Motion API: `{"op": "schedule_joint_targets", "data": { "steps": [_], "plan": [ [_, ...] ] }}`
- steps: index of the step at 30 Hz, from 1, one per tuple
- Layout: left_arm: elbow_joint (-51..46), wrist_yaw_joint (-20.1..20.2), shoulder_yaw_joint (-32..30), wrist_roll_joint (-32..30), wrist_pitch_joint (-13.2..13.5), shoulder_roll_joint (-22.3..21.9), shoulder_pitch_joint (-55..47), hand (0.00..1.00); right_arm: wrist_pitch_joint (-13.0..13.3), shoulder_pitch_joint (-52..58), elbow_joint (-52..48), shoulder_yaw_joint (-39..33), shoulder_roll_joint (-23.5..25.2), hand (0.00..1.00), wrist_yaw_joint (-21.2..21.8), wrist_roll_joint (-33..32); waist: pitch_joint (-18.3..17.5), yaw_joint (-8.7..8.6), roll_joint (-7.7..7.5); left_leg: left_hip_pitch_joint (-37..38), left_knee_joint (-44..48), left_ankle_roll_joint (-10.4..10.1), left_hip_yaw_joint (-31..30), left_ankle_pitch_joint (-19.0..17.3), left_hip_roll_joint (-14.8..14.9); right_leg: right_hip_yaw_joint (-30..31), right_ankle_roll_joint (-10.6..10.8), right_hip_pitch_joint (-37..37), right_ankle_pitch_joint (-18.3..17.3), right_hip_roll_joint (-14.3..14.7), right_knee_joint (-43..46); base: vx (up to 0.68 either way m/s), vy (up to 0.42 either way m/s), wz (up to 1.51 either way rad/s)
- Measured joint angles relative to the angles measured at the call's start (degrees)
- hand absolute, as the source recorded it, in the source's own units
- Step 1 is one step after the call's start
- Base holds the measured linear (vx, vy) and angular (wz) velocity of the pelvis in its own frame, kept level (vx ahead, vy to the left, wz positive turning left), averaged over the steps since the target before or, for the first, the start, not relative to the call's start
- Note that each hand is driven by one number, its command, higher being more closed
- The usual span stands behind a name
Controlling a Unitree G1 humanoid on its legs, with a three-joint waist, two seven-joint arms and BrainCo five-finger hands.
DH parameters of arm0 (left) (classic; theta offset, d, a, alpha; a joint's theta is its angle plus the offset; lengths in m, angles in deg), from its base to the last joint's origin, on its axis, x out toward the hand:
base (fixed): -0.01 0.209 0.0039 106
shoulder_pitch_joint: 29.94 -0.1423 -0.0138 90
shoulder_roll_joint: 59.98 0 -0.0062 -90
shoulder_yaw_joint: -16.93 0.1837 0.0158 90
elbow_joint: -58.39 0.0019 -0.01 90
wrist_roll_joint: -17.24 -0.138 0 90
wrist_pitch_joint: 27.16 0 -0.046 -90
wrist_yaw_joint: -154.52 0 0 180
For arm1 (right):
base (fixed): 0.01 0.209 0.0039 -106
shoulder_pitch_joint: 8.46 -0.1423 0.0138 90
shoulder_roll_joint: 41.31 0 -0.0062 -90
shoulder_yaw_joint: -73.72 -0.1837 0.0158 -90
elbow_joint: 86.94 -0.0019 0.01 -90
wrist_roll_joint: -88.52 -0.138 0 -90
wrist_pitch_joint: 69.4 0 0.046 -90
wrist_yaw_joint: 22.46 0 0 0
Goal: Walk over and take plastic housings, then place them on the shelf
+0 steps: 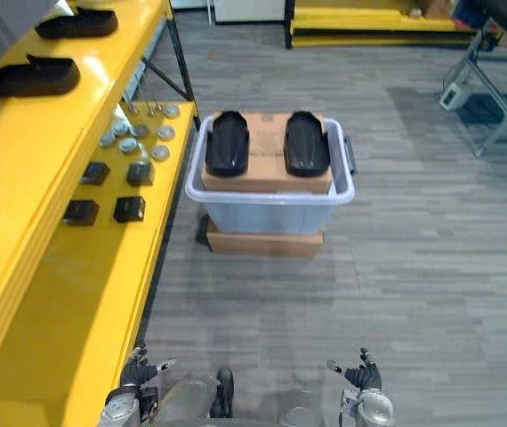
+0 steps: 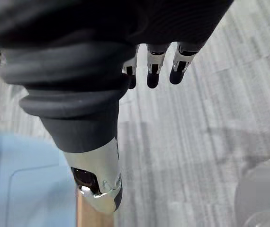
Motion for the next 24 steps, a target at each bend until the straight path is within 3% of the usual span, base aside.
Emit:
{"op": "schedule_joint_targets", "data": {
  "steps": [1, 2, 3, 4, 6, 8, 10, 12, 14, 16, 17, 20, 24],
  "plan": [
    [0.0, 0.0, 0.0, 0.0, 0.1, 0.2, 0.0, 0.00, 0.0, 0.0, 0.0, 0.0, 0.1, 0.00, 0.0, 0.0, -0.1, -0.27, -0.28, 0.6, 0.0, -1.4, 0.3, -0.3, 0.3, 0.3, 0.2, 0.0, 2.6, 0.1, -5.2, 0.51, -0.213, 0.42],
    [0.4, 0.1, 0.0, 0.0, 0.1, 0.8, 0.0, 0.00, -0.1, 0.9, 0.1, 0.0, 0.1, 0.00, 0.0, 0.0, -0.2, -0.70, -1.19, 2.3, 0.3, -4.9, 0.5, -2.3, 0.4, 1.6, -0.8, 0.3, 15.0, -0.1, -11.4, 0.37, -0.162, 0.29],
    [1.6, 0.0, 0.0, 0.0, 0.0, 0.0, 0.5, 0.00, -0.2, 1.1, 0.5, -0.1, -0.4, 0.00, -0.1, 0.0, 0.1, -0.76, -0.28, 3.0, 0.2, -5.8, 0.4, -3.3, 1.7, 1.2, -2.4, 0.6, 15.2, 0.8, -9.9, 0.44, -0.194, 0.05],
    [2.0, 0.1, 0.0, 0.0, 0.0, -0.5, 0.6, 0.00, -0.3, 1.0, 0.0, -0.2, -0.8, 0.00, -0.1, 0.0, -0.3, -0.48, 0.25, 3.1, 0.6, -6.4, 0.6, -2.8, 2.7, 1.7, -3.2, -0.2, 12.5, 1.7, -7.1, 0.48, -0.271, -0.07],
    [2.5, 0.3, 0.0, -0.1, 0.0, -0.8, 1.0, 0.00, -0.3, 1.2, -0.6, -0.6, -0.7, 0.00, -0.1, 0.0, -0.2, -1.05, 0.02, 2.6, 5.9, -7.4, 0.0, -2.2, 3.1, 0.9, -4.1, -0.1, 7.9, 1.3, -3.1, 0.39, -0.266, 0.11],
    [2.5, 0.4, -0.2, -0.1, 0.0, -2.3, 1.2, 0.00, -0.6, 3.1, -1.4, -0.7, -0.3, 0.00, -0.1, -0.1, 0.5, -1.07, 0.02, -4.3, 25.3, -11.3, -1.1, 1.8, 6.4, -1.8, -5.2, 6.9, 5.4, 2.0, -5.5, 0.37, -0.265, 0.40],
    [2.5, 0.4, -0.2, -0.1, 0.0, -3.3, 0.6, 0.00, -0.6, 4.6, -2.1, -0.8, 0.6, 0.00, -0.3, -0.2, 0.4, -0.35, 0.55, -7.9, 33.7, -9.7, 1.2, 0.5, 9.1, -2.8, -5.8, 12.9, 5.6, 3.5, -10.2, 0.27, -0.156, 0.08],
    [2.5, 0.5, -0.2, -0.1, 0.0, -3.6, -0.1, 0.00, -0.3, 3.7, -2.3, -1.1, 1.0, 0.00, -0.3, -0.4, 0.2, -0.35, 0.36, -10.1, 29.7, -7.7, 2.7, -0.7, 8.3, -2.5, -5.8, 15.7, 5.7, 3.8, -13.2, 0.22, -0.067, -0.16],
    [2.5, 0.4, -0.3, -0.1, 0.0, -3.6, -0.1, 0.00, -0.1, 2.8, -1.9, -1.6, 1.4, 0.00, -0.3, -1.0, 0.2, 0.21, 0.39, -11.3, 17.1, -7.3, 0.6, -0.9, 5.7, -1.1, -5.5, 17.0, 6.0, 3.8, -14.9, 0.27, 0.053, -0.37],
    [2.5, 0.4, -0.3, -0.1, 0.0, -3.9, -0.2, 0.00, -0.1, 2.8, -1.6, -2.5, 1.4, 0.00, -0.3, -1.3, -0.3, 0.73, 1.36, -10.9, 4.7, -8.4, -2.0, 3.5, 3.8, 0.6, -4.6, 17.2, 6.1, 4.7, -15.5, 0.22, 0.104, -0.49],
    [3.1, 0.4, -0.4, -0.1, -0.1, -3.5, 0.0, 0.00, -0.3, 2.4, -0.7, -2.6, 1.7, 0.00, -0.4, -1.3, -0.4, 0.97, 1.96, -10.5, 2.8, -7.1, -2.1, 7.0, 3.8, 2.2, -3.6, 17.9, 5.9, 5.6, -16.1, 0.22, 0.118, -0.36],
    [3.1, 0.4, -0.4, -0.1, 0.0, -2.2, 0.0, 0.00, -0.2, 3.6, -0.5, -2.5, 3.1, 0.00, -0.3, -2.1, -1.5, 0.86, -0.64, -8.1, -1.0, -6.3, -1.1, 7.4, 2.0, 3.3, -2.4, 19.5, 6.6, 3.8, -19.5, 0.18, 0.113, -0.13],
    [3.1, 0.4, -0.3, -0.1, -0.1, -2.0, -0.1, 0.00, -0.1, 4.4, -0.4, -2.7, 3.1, 0.00, -0.4, -3.0, -1.9, 0.76, -0.86, -5.9, -4.7, -5.1, -0.5, 8.3, -0.1, 3.8, -1.2, 20.4, 6.2, 1.9, -20.5, 0.07, 0.075, 0.01]
  ]
}}
